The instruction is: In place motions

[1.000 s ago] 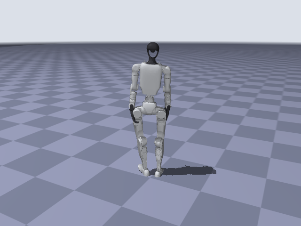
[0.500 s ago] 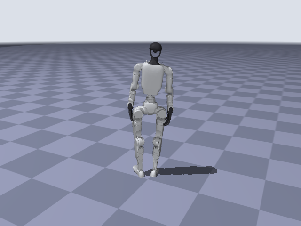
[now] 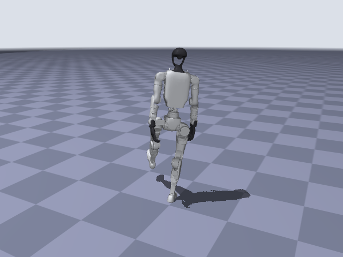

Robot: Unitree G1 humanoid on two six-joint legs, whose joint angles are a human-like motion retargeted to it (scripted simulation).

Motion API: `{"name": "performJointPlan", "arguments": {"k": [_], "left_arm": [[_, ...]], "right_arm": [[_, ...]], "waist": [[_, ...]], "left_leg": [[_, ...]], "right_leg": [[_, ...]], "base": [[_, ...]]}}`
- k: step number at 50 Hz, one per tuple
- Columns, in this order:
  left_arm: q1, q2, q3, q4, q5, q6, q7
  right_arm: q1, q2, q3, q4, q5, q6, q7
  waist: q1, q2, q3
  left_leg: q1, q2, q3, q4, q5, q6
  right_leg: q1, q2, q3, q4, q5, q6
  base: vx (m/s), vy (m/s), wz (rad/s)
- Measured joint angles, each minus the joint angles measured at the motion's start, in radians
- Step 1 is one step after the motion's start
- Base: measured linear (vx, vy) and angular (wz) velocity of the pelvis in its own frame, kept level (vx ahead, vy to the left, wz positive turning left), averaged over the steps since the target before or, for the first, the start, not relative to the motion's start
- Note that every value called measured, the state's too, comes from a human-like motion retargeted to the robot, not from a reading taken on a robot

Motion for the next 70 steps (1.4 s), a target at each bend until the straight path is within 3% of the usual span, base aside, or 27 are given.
{"name": "performJointPlan", "arguments": {"k": [5,17,20,22,23,24,25,29,31,37,45,50,53,55,63,70], "left_arm": [[0.034,-0.005,0.020,0.048,0.021,0.010,-0.008],[0.041,-0.004,0.029,-0.020,-0.023,0.007,0.031],[0.026,0.010,0.029,-0.042,-0.034,0.013,0.056],[0.018,0.024,0.017,-0.051,-0.031,0.017,0.073],[0.013,0.032,-0.001,-0.054,-0.027,0.017,0.080],[0.014,0.037,-0.007,-0.058,-0.023,0.014,0.080],[0.019,0.040,-0.007,-0.062,-0.019,0.011,0.076],[-0.029,0.044,0.023,-0.073,-0.005,0.024,0.035],[-0.058,0.052,0.019,-0.091,-0.013,0.021,0.036],[-0.048,0.065,0.005,-0.160,-0.009,-0.007,0.071],[0.006,0.033,0.070,-0.058,-0.034,-0.011,0.027],[0.022,0.028,0.083,0.005,-0.022,-0.016,0.009],[0.039,0.030,0.093,0.019,-0.018,-0.018,0.004],[0.042,0.038,0.095,0.032,-0.012,-0.015,0.004],[0.027,0.067,0.088,0.027,-0.032,-0.009,0.015],[-0.005,0.076,0.049,-0.047,-0.053,-0.012,0.020]], "right_arm": [[0.006,0.033,0.027,-0.067,0.012,-0.024,0.019],[0.037,0.005,0.010,0.077,-0.060,-0.002,0.002],[0.051,-0.005,-0.004,0.123,-0.057,0.019,-0.009],[0.058,-0.013,-0.023,0.138,-0.058,0.023,-0.013],[0.063,-0.018,-0.043,0.143,-0.062,0.023,-0.017],[0.070,-0.024,-0.051,0.147,-0.066,0.024,-0.020],[0.077,-0.029,-0.052,0.149,-0.069,0.024,-0.022],[0.066,-0.023,-0.070,0.142,-0.050,0.028,-0.050],[0.063,-0.018,-0.080,0.138,-0.009,0.016,-0.056],[0.068,0.001,-0.056,0.136,0.007,0.028,-0.009],[0.070,0.037,0.015,0.012,-0.086,-0.017,0.024],[0.060,0.042,0.011,-0.012,-0.062,-0.018,0.037],[0.057,0.041,0.018,-0.033,-0.067,-0.025,0.043],[0.059,0.037,0.017,-0.043,-0.071,-0.033,0.038],[0.073,0.012,-0.001,-0.020,-0.075,-0.025,0.023],[0.103,0.010,-0.028,0.013,-0.041,-0.015,0.010]], "waist": [[-0.009,-0.010,0.007],[-0.076,0.010,-0.099],[0.046,-0.017,-0.111],[0.088,0.003,-0.123],[-0.022,0.035,-0.150],[-0.081,0.063,-0.172],[-0.116,0.090,-0.192],[-0.214,0.117,-0.234],[-0.222,0.100,-0.219],[-0.118,0.043,-0.210],[-0.137,0.054,-0.232],[-0.109,0.059,-0.219],[-0.119,0.077,-0.210],[-0.146,0.080,-0.201],[-0.226,0.047,-0.107],[-0.337,0.060,-0.016]], "left_leg": [[0.064,0.035,0.036,-0.007,-0.014,-0.023],[0.302,0.090,0.046,0.313,-0.020,-0.032],[0.442,0.082,0.195,0.279,0.051,-0.016],[0.541,0.099,0.278,0.177,0.070,-0.046],[0.573,0.114,0.229,0.140,-0.002,-0.085],[0.602,0.112,0.212,0.071,-0.010,-0.081],[0.628,0.100,0.210,-0.013,0.013,-0.054],[0.573,0.094,0.132,-0.046,0.049,-0.067],[0.537,0.063,0.067,-0.006,0.031,-0.036],[0.573,0.026,0.132,0.003,-0.003,-0.015],[0.598,-0.004,0.117,-0.021,-0.036,0.016],[0.604,-0.004,0.102,-0.012,-0.057,0.022],[0.599,0.016,0.105,-0.009,-0.058,0.031],[0.595,0.016,0.090,-0.005,-0.054,0.040],[0.643,0.004,0.089,0.003,-0.038,0.058],[0.695,0.056,0.085,-0.007,-0.016,0.059]], "right_leg": [[0.017,-0.003,0.000,0.008,-0.011,0.001],[-0.020,-0.015,-0.029,0.033,-0.035,0.015],[-0.049,-0.026,0.116,0.053,-0.030,0.013],[-0.061,0.003,0.167,0.061,-0.033,0.013],[-0.049,0.011,0.059,0.057,-0.049,0.022],[-0.045,0.028,0.009,0.053,-0.058,0.027],[-0.045,0.049,-0.014,0.049,-0.063,0.031],[-0.084,0.029,-0.066,0.041,-0.066,0.056],[-0.079,0.005,-0.079,0.036,-0.059,0.069],[-0.060,-0.040,-0.049,0.030,-0.044,0.093],[-0.066,-0.062,-0.040,0.060,-0.062,0.120],[-0.109,-0.078,-0.014,0.181,-0.071,0.087],[-0.174,-0.052,0.044,0.290,-0.072,0.025],[-0.205,-0.050,0.044,0.302,-0.077,0.031],[-0.387,-0.015,0.075,0.159,-0.108,0.067],[-0.540,0.005,0.006,0.108,-0.117,0.057]], "base": [[0.02,-0.01,-0.06],[0.04,0.07,0.20],[0.02,0.07,-2.16],[-0.06,0.12,-0.55],[-0.02,0.11,2.71],[0.05,0.07,3.06],[0.00,0.10,1.53],[-0.28,0.15,0.78],[-0.27,0.18,0.28],[-0.15,0.13,-0.54],[-0.16,0.09,-0.10],[-0.20,0.12,-0.15],[-0.22,0.10,-0.04],[-0.18,0.03,0.43],[-0.14,0.03,0.26],[-0.09,-0.01,0.42]]}}
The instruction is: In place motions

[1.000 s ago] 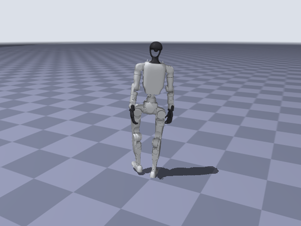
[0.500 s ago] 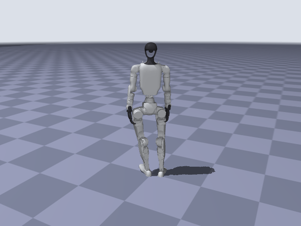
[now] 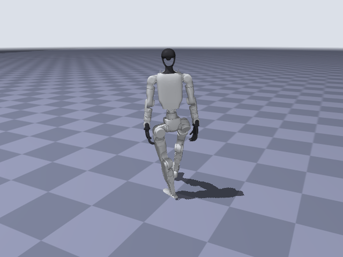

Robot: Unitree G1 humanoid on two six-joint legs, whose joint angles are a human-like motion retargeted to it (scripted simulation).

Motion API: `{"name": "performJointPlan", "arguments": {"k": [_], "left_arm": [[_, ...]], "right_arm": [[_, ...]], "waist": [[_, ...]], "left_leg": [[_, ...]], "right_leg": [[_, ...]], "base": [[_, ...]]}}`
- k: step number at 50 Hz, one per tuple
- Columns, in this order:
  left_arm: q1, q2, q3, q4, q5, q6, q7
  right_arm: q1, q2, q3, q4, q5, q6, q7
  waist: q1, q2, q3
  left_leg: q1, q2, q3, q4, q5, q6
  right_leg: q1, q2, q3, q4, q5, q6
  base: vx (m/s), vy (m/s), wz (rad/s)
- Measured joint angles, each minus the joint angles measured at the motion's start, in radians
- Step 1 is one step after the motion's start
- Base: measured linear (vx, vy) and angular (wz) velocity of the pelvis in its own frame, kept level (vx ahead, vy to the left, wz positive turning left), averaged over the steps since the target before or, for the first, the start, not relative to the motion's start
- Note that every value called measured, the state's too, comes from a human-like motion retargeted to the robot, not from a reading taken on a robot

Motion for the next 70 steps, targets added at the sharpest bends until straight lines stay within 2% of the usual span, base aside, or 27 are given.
{"name": "performJointPlan", "arguments": {"k": [3,5,7,10,17,21,25,28,30,32,37,45,53,63,70], "left_arm": [[-0.016,-0.002,-0.019,-0.036,-0.002,-0.006,0.005],[-0.026,-0.005,-0.028,-0.055,-0.003,-0.011,0.007],[-0.033,-0.012,-0.032,-0.067,-0.006,-0.014,0.008],[-0.041,-0.024,-0.031,-0.072,-0.010,-0.018,0.008],[-0.028,-0.032,-0.020,-0.048,-0.003,-0.020,0.002],[-0.009,-0.036,-0.005,-0.019,0.002,-0.016,0.000],[0.005,-0.044,0.012,0.021,0.014,-0.010,-0.005],[0.014,-0.049,0.016,0.043,0.025,-0.006,-0.008],[0.024,-0.053,0.025,0.049,0.035,-0.004,-0.010],[0.036,-0.051,0.027,0.049,0.042,-0.002,-0.014],[0.033,-0.052,0.024,0.062,0.034,0.008,0.008],[-0.020,-0.085,-0.015,0.038,-0.005,0.009,-0.010],[-0.060,-0.135,-0.038,-0.033,-0.090,-0.035,0.017],[-0.069,-0.094,-0.154,-0.050,0.081,0.001,-0.002],[-0.040,-0.081,-0.133,0.012,0.113,0.025,0.010]], "right_arm": [[0.018,-0.001,-0.009,0.031,0.005,0.007,-0.004],[0.026,-0.003,-0.011,0.055,0.000,0.014,-0.007],[0.031,-0.004,-0.011,0.077,-0.013,0.021,-0.007],[0.037,-0.005,-0.009,0.093,-0.034,0.028,-0.003],[0.023,0.002,0.001,0.071,-0.045,0.028,-0.001],[0.008,0.011,0.012,0.022,-0.032,0.010,-0.015],[-0.002,0.014,0.021,-0.020,-0.009,-0.019,-0.059],[-0.006,0.014,0.018,-0.024,0.004,-0.030,-0.086],[-0.012,0.014,0.018,-0.015,0.014,-0.028,-0.092],[-0.019,0.016,0.014,0.001,0.023,-0.022,-0.090],[-0.043,0.028,-0.002,0.022,0.029,-0.003,-0.050],[-0.062,0.045,0.044,-0.064,0.003,-0.023,-0.019],[-0.049,0.024,0.016,0.022,-0.016,0.005,-0.001],[-0.022,-0.008,-0.015,0.116,-0.039,0.043,-0.014],[-0.015,-0.011,-0.017,0.129,-0.054,0.057,-0.013]], "waist": [[-0.038,0.010,0.016],[-0.052,0.011,0.022],[-0.055,0.016,0.021],[-0.056,0.010,0.014],[0.010,-0.006,-0.031],[0.038,0.024,-0.062],[0.077,0.054,-0.102],[0.095,0.064,-0.132],[0.107,0.054,-0.165],[0.131,0.033,-0.189],[0.212,0.001,-0.226],[0.160,0.033,-0.215],[0.176,0.024,-0.222],[0.168,0.025,-0.212],[0.173,0.034,-0.213]], "left_leg": [[0.005,0.022,-0.013,0.005,0.003,-0.003],[0.007,0.028,-0.022,0.010,0.002,-0.002],[0.004,0.034,-0.025,0.014,0.001,-0.002],[0.008,0.024,-0.024,0.011,-0.001,0.000],[-0.003,-0.002,0.038,-0.009,-0.010,-0.006],[-0.035,0.029,0.067,-0.009,-0.014,-0.020],[-0.063,0.047,0.080,-0.009,-0.023,-0.032],[-0.074,0.040,0.068,-0.011,-0.026,-0.036],[-0.086,0.013,0.066,-0.015,-0.026,-0.038],[-0.083,-0.017,0.076,-0.020,-0.026,-0.041],[-0.090,-0.037,0.110,-0.027,-0.013,-0.060],[-0.122,0.011,0.107,-0.019,0.023,-0.077],[-0.134,0.029,0.087,-0.004,0.044,-0.093],[-0.147,0.047,0.068,0.009,0.069,-0.109],[-0.147,0.058,0.072,0.004,0.082,-0.121]], "right_leg": [[-0.040,-0.006,-0.021,0.001,0.005,-0.009],[-0.058,-0.012,-0.011,0.009,0.055,-0.018],[-0.058,-0.011,-0.014,0.018,0.042,-0.034],[-0.039,-0.006,0.016,-0.020,0.034,-0.023],[0.041,0.003,0.058,0.029,0.044,-0.035],[0.121,0.006,0.051,0.160,0.061,-0.069],[0.223,0.009,0.098,0.255,0.083,-0.078],[0.322,-0.002,0.113,0.228,0.114,-0.055],[0.410,-0.028,0.092,0.151,0.097,0.042],[0.473,-0.057,-0.029,0.049,0.066,0.042],[0.482,-0.072,-0.020,-0.057,0.082,0.062],[0.474,-0.033,-0.040,-0.070,0.080,0.045],[0.483,-0.015,-0.057,-0.082,0.078,0.029],[0.497,0.002,-0.077,-0.094,0.072,0.017],[0.490,0.013,-0.068,-0.097,0.077,0.011]], "base": [[-0.01,-0.05,0.54],[0.02,-0.05,0.31],[0.00,0.00,0.00],[0.04,-0.02,-0.11],[0.08,-0.02,-0.62],[0.09,-0.03,-0.57],[0.17,-0.04,-0.45],[0.24,-0.06,-0.10],[0.25,-0.02,0.06],[0.33,-0.06,-0.11],[0.26,-0.08,-0.30],[0.11,-0.09,0.17],[0.11,-0.11,0.19],[0.05,-0.07,0.15],[0.01,-0.02,-0.02]]}}
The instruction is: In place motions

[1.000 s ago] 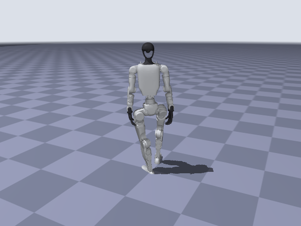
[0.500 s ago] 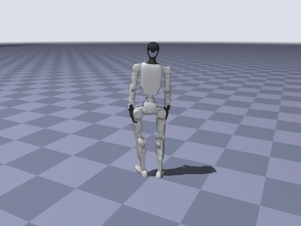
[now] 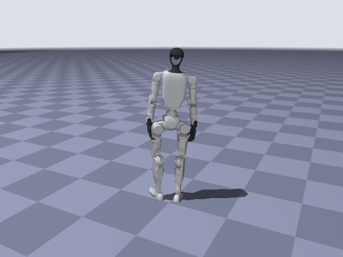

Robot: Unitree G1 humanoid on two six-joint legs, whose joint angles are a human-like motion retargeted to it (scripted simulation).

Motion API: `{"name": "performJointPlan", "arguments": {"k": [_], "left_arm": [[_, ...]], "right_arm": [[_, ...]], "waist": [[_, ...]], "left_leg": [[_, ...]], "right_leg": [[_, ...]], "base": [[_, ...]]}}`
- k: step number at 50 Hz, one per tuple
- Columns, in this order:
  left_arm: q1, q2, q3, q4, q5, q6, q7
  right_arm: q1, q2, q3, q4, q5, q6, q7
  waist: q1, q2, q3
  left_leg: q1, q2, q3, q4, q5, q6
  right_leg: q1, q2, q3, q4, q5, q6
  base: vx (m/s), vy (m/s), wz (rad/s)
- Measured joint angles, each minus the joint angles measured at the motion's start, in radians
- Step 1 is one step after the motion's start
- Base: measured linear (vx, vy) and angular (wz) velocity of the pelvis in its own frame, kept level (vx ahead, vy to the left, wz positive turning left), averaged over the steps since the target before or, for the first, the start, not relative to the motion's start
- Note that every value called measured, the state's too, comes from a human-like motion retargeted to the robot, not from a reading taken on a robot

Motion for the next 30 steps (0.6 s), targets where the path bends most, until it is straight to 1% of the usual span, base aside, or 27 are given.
{"name": "performJointPlan", "arguments": {"k": [8,13,15,18,20,23,25,27,30], "left_arm": [[0.014,0.001,0.058,0.071,-0.046,0.013,-0.017],[-0.007,0.002,0.041,0.051,-0.041,0.017,-0.019],[-0.016,-0.001,0.023,0.029,-0.036,0.019,-0.008],[-0.026,-0.001,-0.023,-0.008,-0.011,0.030,0.017],[-0.023,0.001,-0.052,-0.026,0.015,0.029,0.038],[-0.011,-0.001,-0.066,-0.036,0.042,0.026,0.064],[-0.006,-0.004,-0.060,-0.030,0.039,0.029,0.074],[-0.006,-0.006,-0.045,-0.014,0.029,0.030,0.065],[-0.001,-0.005,-0.024,0.005,0.025,0.032,0.025]], "right_arm": [[-0.012,0.019,0.009,-0.045,0.002,0.006,0.027],[-0.030,0.023,0.013,-0.081,0.001,0.008,0.050],[-0.031,0.022,0.018,-0.091,0.002,0.006,0.052],[-0.037,0.012,0.016,-0.100,-0.004,0.005,0.054],[-0.039,0.006,0.021,-0.101,-0.016,0.006,0.057],[-0.042,0.001,0.024,-0.100,-0.040,0.012,0.050],[-0.040,0.000,0.021,-0.099,-0.045,0.014,0.040],[-0.037,0.000,0.015,-0.094,-0.036,0.013,0.033],[-0.028,0.001,0.003,-0.081,-0.020,0.017,0.031]], "waist": [[-0.002,0.008,0.006],[-0.002,0.000,0.027],[0.023,-0.004,0.046],[0.048,-0.013,0.064],[0.050,-0.020,0.064],[0.037,-0.020,0.047],[0.025,-0.014,0.035],[0.019,-0.008,0.028],[0.038,-0.010,0.016]], "left_leg": [[-0.021,0.010,0.003,0.009,0.035,-0.014],[-0.073,0.002,-0.032,0.048,0.098,-0.032],[-0.086,-0.014,-0.056,0.056,0.123,-0.028],[-0.088,-0.030,-0.131,0.087,0.101,-0.039],[-0.078,-0.032,-0.137,0.109,0.066,-0.031],[-0.068,-0.008,-0.090,0.146,0.031,-0.018],[-0.061,0.012,-0.068,0.167,0.039,-0.022],[-0.047,0.023,-0.066,0.167,0.033,-0.049],[-0.025,0.020,-0.030,0.117,0.022,-0.055]], "right_leg": [[-0.013,0.011,0.015,-0.006,0.010,-0.004],[-0.026,-0.003,0.003,-0.009,0.016,0.001],[-0.024,-0.003,0.010,-0.010,0.018,-0.001],[-0.017,-0.015,-0.001,-0.015,0.025,0.001],[-0.015,-0.029,-0.012,-0.017,0.029,0.005],[-0.024,-0.044,-0.020,-0.017,0.033,0.013],[-0.029,-0.047,-0.025,-0.017,0.034,0.018],[-0.029,-0.048,-0.023,-0.016,0.035,0.023],[-0.032,-0.056,0.002,-0.014,0.039,0.033]], "base": [[0.00,0.00,0.00],[-0.09,0.04,0.27],[-0.13,0.07,-0.01],[-0.11,0.06,0.15],[-0.08,0.03,0.27],[-0.10,0.03,0.20],[-0.11,0.05,0.16],[-0.14,0.08,0.03],[-0.13,0.08,-0.34]]}}
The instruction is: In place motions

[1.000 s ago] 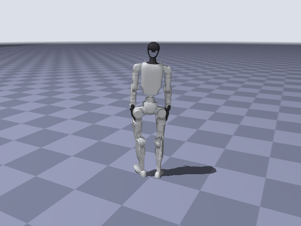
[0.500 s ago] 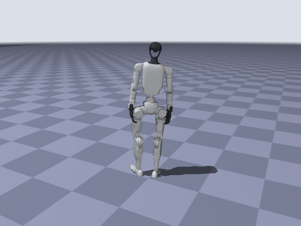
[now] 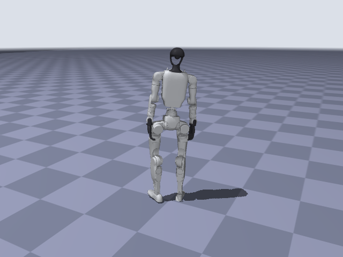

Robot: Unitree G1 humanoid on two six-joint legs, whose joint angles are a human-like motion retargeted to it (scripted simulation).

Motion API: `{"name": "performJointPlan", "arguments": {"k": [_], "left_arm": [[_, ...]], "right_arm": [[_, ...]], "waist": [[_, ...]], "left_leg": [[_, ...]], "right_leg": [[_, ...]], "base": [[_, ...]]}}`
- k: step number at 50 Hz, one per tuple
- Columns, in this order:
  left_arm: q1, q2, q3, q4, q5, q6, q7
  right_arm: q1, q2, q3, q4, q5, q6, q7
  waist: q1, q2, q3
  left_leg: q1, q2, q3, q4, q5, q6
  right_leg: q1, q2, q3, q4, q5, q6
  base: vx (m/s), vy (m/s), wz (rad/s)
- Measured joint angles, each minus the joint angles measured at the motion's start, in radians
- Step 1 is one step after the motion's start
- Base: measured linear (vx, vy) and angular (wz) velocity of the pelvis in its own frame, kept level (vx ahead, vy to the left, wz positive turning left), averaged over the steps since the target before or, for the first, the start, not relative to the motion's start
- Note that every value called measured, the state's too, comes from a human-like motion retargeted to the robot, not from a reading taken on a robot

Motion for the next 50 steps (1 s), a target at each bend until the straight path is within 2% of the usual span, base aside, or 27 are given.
{"name": "performJointPlan", "arguments": {"k": [6,15,19,23,26,35,39,43,50], "left_arm": [[0.002,0.010,0.014,0.003,-0.006,0.002,-0.029],[-0.022,0.016,0.039,0.014,-0.037,-0.015,-0.006],[-0.029,0.021,0.058,0.038,-0.044,-0.021,-0.024],[-0.034,0.034,0.070,0.051,-0.044,-0.024,-0.050],[-0.039,0.049,0.066,0.055,-0.043,-0.022,-0.033],[-0.048,0.060,0.084,0.035,-0.059,-0.022,-0.031],[-0.049,0.053,0.085,0.012,-0.068,-0.026,-0.033],[-0.050,0.038,0.087,-0.003,-0.075,-0.031,-0.021],[-0.013,0.034,0.078,-0.002,-0.041,-0.044,-0.042]], "right_arm": [[0.015,-0.001,-0.025,0.027,0.024,0.008,-0.007],[0.018,0.015,0.003,0.015,0.023,-0.007,-0.017],[0.000,0.026,0.035,0.001,-0.026,-0.016,-0.012],[-0.015,0.036,0.069,-0.005,-0.055,-0.024,-0.028],[-0.010,0.039,0.076,-0.005,-0.055,-0.039,-0.027],[0.024,0.023,0.020,0.060,0.030,-0.053,-0.059],[0.040,0.005,0.003,0.081,0.031,-0.050,-0.058],[0.043,-0.010,-0.012,0.090,0.017,-0.040,-0.053],[0.031,-0.006,-0.001,0.061,0.030,-0.045,-0.062]], "waist": [[-0.023,0.021,-0.026],[-0.008,0.000,-0.006],[-0.018,-0.004,0.000],[0.006,-0.005,0.015],[-0.034,0.001,0.027],[-0.082,-0.019,0.015],[-0.050,-0.045,0.012],[-0.016,-0.053,0.018],[-0.028,-0.032,0.017]], "left_leg": [[0.039,-0.039,0.006,-0.090,-0.058,0.049],[0.069,-0.104,-0.009,-0.124,-0.099,0.097],[0.066,-0.115,0.013,-0.138,-0.111,0.113],[0.060,-0.095,0.076,-0.143,-0.123,0.122],[0.052,-0.082,0.055,-0.141,-0.120,0.127],[0.034,-0.093,0.024,-0.138,-0.118,0.134],[0.046,-0.119,0.040,-0.138,-0.124,0.132],[0.052,-0.127,0.044,-0.133,-0.126,0.130],[0.057,-0.116,0.050,-0.123,-0.123,0.119]], "right_leg": [[-0.005,-0.009,-0.029,0.005,0.001,0.024],[-0.017,-0.064,-0.018,0.035,0.023,0.046],[-0.050,-0.057,0.000,0.056,0.037,0.015],[-0.096,-0.044,0.065,0.117,0.021,-0.013],[-0.091,-0.032,0.026,0.150,-0.006,-0.008],[-0.071,0.077,0.179,0.178,-0.059,0.022],[-0.023,0.061,0.090,0.104,-0.056,-0.027],[-0.010,0.053,0.106,0.075,-0.039,-0.009],[0.004,0.067,0.105,0.047,-0.029,-0.019]], "base": [[-0.21,0.12,0.23],[-0.28,0.14,-0.18],[-0.26,0.06,-0.47],[-0.31,0.06,-0.90],[-0.21,-0.03,0.11],[-0.05,-0.07,0.12],[0.09,-0.03,-0.22],[0.08,-0.01,-0.16],[0.13,-0.06,0.02]]}}
